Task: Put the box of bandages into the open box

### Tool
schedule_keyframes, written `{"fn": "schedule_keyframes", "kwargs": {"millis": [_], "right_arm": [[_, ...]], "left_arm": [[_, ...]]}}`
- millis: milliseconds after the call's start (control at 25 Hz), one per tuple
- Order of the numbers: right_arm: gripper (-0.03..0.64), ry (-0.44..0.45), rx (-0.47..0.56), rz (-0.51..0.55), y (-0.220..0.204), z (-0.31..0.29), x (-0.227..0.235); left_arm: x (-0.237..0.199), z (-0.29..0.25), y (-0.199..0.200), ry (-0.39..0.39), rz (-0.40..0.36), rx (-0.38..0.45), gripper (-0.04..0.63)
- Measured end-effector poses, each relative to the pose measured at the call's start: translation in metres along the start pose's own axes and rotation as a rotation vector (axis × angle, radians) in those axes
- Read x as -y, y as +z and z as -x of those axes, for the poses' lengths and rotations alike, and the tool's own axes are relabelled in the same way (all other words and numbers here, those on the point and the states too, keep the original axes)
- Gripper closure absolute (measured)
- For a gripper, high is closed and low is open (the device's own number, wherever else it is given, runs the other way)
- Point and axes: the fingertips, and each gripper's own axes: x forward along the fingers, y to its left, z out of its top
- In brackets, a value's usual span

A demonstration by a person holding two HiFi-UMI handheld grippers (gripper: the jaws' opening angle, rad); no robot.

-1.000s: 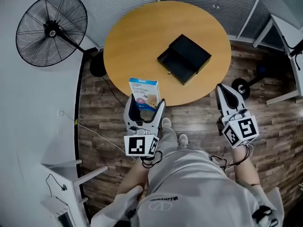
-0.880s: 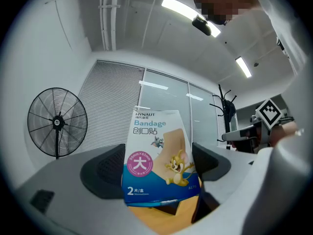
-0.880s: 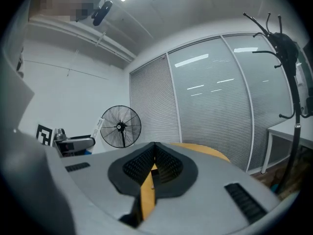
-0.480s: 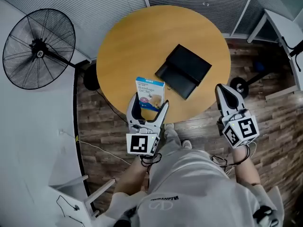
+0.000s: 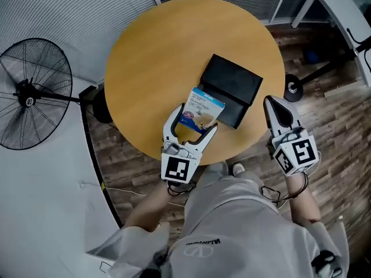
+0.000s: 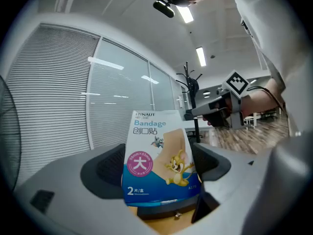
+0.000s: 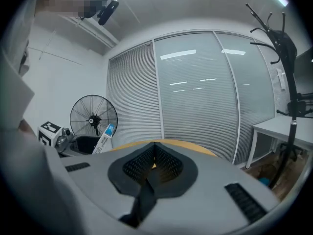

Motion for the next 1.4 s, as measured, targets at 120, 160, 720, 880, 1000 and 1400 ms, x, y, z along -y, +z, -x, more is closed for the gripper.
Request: {"fn": "schedule_keyframes", "kwargs": {"millis": [120, 160, 720, 880, 1000, 1400], "right_arm": [[0.601, -0.015, -0.019, 0.007, -0.005, -0.021, -0.004], [0.601, -0.016, -0.023, 0.016, -0.006, -0.027, -0.007], [0.601, 0.007, -0.124, 0.117, -0.059, -0.080, -0.020], [0.601, 0.012, -0.154, 0.069, -0.076, -0.079, -0.016], [0.601, 0.023, -0.157, 0.065, -0.084, -0.085, -0.009], [0.601, 0.057, -0.236, 0.060, -0.131, -0.090, -0.012]], "left_arm": [[-0.003, -0.020, -0.009, -0.112, -0.038, -0.011, 0.163], [-0.003, -0.025, -0.012, -0.144, -0.039, -0.013, 0.163], [0.033, -0.089, -0.082, -0.552, -0.141, -0.148, 0.163], [0.063, -0.087, -0.105, -0.754, -0.221, -0.214, 0.163], [0.073, -0.094, -0.125, -0.863, -0.306, -0.287, 0.163], [0.077, -0.096, -0.180, -1.109, -0.508, -0.488, 0.163]]}}
